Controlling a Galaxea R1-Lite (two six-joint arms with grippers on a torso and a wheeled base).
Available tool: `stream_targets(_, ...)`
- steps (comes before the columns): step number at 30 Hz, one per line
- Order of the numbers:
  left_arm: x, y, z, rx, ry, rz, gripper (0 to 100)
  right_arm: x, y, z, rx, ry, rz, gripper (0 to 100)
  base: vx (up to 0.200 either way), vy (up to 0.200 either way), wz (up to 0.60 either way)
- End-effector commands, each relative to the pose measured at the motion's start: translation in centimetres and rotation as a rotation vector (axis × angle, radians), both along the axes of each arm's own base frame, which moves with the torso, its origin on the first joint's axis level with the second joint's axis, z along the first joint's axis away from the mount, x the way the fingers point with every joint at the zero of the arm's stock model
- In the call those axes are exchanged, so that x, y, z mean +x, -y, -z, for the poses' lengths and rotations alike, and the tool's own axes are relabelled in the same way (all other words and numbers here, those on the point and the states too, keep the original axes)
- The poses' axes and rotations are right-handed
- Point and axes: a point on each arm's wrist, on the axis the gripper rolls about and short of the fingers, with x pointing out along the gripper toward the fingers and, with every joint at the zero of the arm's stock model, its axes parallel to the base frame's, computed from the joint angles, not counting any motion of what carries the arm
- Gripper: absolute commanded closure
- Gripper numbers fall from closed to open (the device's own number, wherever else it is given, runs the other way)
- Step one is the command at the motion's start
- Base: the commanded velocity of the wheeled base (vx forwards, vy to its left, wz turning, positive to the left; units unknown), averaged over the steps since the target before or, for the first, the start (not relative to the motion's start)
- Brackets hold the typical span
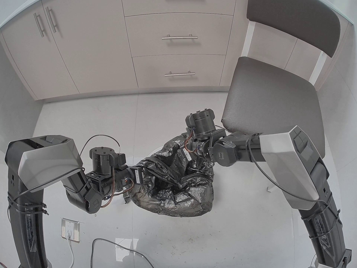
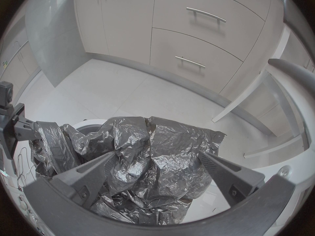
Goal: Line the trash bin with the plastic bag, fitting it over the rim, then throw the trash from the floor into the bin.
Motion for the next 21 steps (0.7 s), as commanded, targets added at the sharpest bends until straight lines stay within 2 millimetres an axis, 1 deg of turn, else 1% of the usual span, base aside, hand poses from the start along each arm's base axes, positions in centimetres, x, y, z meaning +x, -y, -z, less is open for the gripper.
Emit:
stream_targets(1, 0.0, 0.1, 0.1, -0.001, 0.000, 0.001, 100, 0.2, 0.2, 1.0, -0.010, -0.017, 0.006, 0, 0.000, 0.000, 0.00)
stream_targets(3, 0.0, 0.1, 0.1, -0.001, 0.000, 0.001, 100, 0.3, 0.1, 1.5, -0.015, -0.026, 0.007, 0, 0.000, 0.000, 0.00)
stream_targets(5, 0.0, 0.1, 0.1, -0.001, 0.000, 0.001, 100, 0.4, 0.2, 2.6, -0.027, -0.044, 0.008, 0, 0.000, 0.000, 0.00)
stream_targets(6, 0.0, 0.1, 0.1, -0.001, 0.000, 0.001, 100, 0.4, 0.2, 2.7, -0.029, -0.045, 0.010, 0, 0.000, 0.000, 0.00)
stream_targets(8, 0.1, 0.0, 0.2, 0.000, -0.002, 0.000, 100, 0.6, 0.3, 3.8, -0.041, -0.062, 0.014, 0, 0.000, 0.000, 0.00)
stream_targets(12, 0.0, 0.0, 0.2, 0.000, -0.002, 0.000, 100, 0.7, 0.4, 4.3, -0.046, -0.070, 0.016, 0, 0.000, 0.000, 0.00)
stream_targets(14, 0.1, 0.0, 0.1, -0.001, 0.000, -0.002, 100, 0.7, 0.4, 4.2, -0.045, -0.069, 0.016, 0, 0.000, 0.000, 0.00)
stream_targets(15, 0.1, 0.0, 0.1, -0.001, 0.000, -0.002, 100, 0.7, 0.4, 4.1, -0.042, -0.066, 0.017, 100, 0.000, 0.000, 0.00)
stream_targets(21, 0.0, 0.1, 0.0, -0.004, 0.001, 0.002, 100, 0.5, 0.3, 3.4, -0.035, -0.056, 0.016, 100, 0.000, 0.000, 0.00)
